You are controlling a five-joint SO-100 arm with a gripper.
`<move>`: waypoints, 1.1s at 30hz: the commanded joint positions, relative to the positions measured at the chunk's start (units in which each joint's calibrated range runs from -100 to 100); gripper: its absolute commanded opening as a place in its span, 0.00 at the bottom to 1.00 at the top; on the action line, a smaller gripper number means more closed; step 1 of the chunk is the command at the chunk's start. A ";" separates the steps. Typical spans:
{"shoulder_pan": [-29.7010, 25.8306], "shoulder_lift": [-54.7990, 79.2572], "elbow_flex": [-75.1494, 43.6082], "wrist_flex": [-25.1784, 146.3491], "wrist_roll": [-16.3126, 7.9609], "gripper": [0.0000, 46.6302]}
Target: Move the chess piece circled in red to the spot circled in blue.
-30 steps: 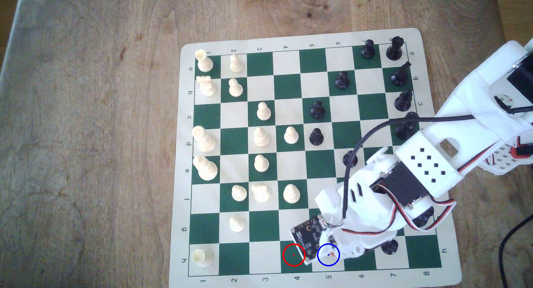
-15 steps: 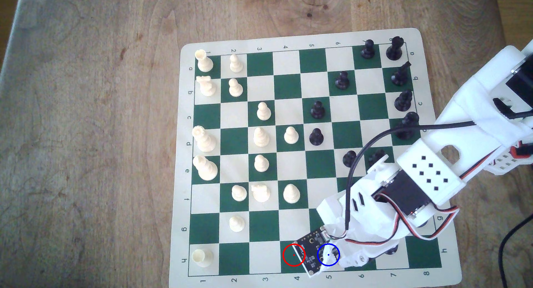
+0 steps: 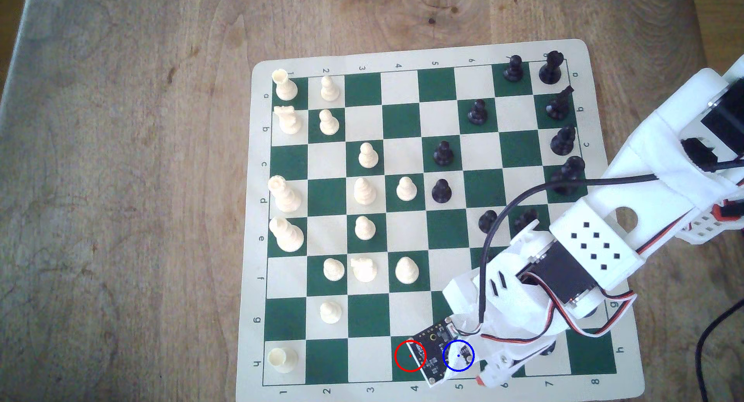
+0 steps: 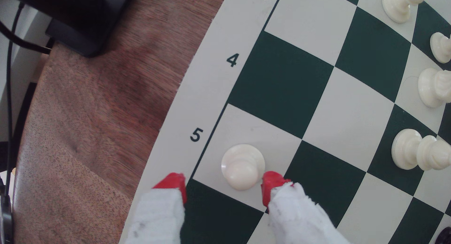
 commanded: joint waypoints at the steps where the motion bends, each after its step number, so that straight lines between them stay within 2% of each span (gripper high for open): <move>1: 1.63 -4.94 -4.10 0.29 -0.15 0.42; 13: 2.80 -22.00 6.69 5.20 -1.71 0.43; 16: 5.15 -28.46 10.77 5.53 -1.81 0.40; 17: 7.96 -33.29 14.76 3.24 -1.81 0.35; 20: 13.12 -39.49 20.74 -0.28 -1.27 0.36; 21: 16.56 -43.31 24.64 -1.68 -0.29 0.32; 23: 19.07 -48.49 29.09 -3.56 -0.24 0.22; 25: 22.04 -59.19 37.24 -8.39 -0.59 0.01; 29: 25.64 -71.92 45.04 -11.67 -0.24 0.01; 30: 27.28 -80.49 50.39 -14.37 0.05 0.01; 33: 29.78 -91.10 59.19 -21.99 0.59 0.01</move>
